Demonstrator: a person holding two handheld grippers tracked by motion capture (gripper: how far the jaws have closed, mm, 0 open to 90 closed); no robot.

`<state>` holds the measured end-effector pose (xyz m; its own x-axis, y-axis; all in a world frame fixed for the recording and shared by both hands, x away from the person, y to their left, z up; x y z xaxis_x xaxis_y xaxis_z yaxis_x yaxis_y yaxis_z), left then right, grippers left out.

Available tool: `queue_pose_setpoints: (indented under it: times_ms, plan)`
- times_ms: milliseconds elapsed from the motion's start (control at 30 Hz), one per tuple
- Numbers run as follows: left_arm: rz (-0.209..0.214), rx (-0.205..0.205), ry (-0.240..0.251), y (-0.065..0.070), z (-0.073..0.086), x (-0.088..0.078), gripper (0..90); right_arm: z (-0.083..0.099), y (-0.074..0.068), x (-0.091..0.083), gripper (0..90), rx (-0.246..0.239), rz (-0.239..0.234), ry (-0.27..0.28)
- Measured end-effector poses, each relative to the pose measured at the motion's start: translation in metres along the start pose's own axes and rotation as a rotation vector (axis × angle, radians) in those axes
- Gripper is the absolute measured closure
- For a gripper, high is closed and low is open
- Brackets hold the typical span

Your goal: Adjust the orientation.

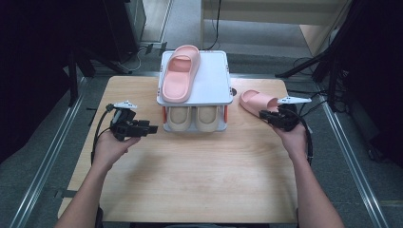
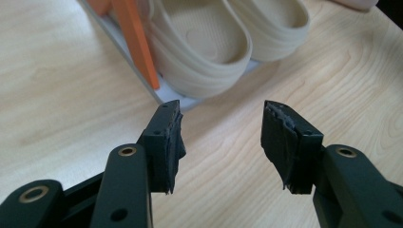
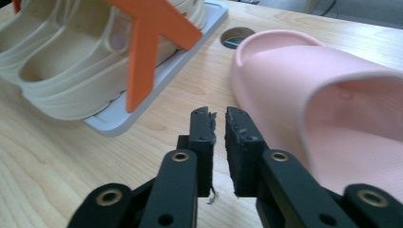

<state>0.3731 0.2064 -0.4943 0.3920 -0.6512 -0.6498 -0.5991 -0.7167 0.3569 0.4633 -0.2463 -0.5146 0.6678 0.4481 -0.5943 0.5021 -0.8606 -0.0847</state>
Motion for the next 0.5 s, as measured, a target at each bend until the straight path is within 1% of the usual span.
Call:
queue_pose_setpoints:
  times_ms: [33,100,200,233,333,400,500]
  plan:
    - [0.004,-0.006,-0.003,0.000,0.001,0.000,48.7,0.000,0.002,0.000,87.7,0.003,-0.002,-0.003]
    - [0.008,-0.004,-0.004,0.001,0.003,0.000,49.2,0.000,0.008,0.001,90.0,0.004,0.014,-0.008]
    - [0.000,-0.004,-0.006,0.001,0.006,0.000,49.4,0.000,0.017,0.003,90.0,0.011,0.038,-0.013]
    - [-0.005,-0.006,0.001,0.001,0.007,-0.001,49.4,0.000,0.019,0.004,90.0,0.016,0.039,-0.013]
    - [-0.007,-0.006,0.009,0.000,0.010,-0.004,49.5,0.000,0.029,0.005,90.0,0.037,0.062,-0.013]
    - [-0.006,-0.003,0.022,0.000,0.012,-0.006,49.5,0.001,0.035,0.005,90.0,0.041,0.082,-0.015]
    - [-0.010,-0.002,0.028,-0.001,0.015,-0.007,48.8,0.003,0.043,0.008,90.0,0.047,0.108,-0.035]
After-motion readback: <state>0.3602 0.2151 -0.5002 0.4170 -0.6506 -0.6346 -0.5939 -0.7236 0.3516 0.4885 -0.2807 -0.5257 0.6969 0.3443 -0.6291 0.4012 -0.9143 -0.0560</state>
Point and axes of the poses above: each handheld gripper's, and its own axes: x roughly forward along the jaws, z roughly out of its underside, y roughly to its right, the point moved 6 cm from there along x, roughly forward along the jaws, and after that the axes turned 7 degrees about z, right-handed, at the moved point
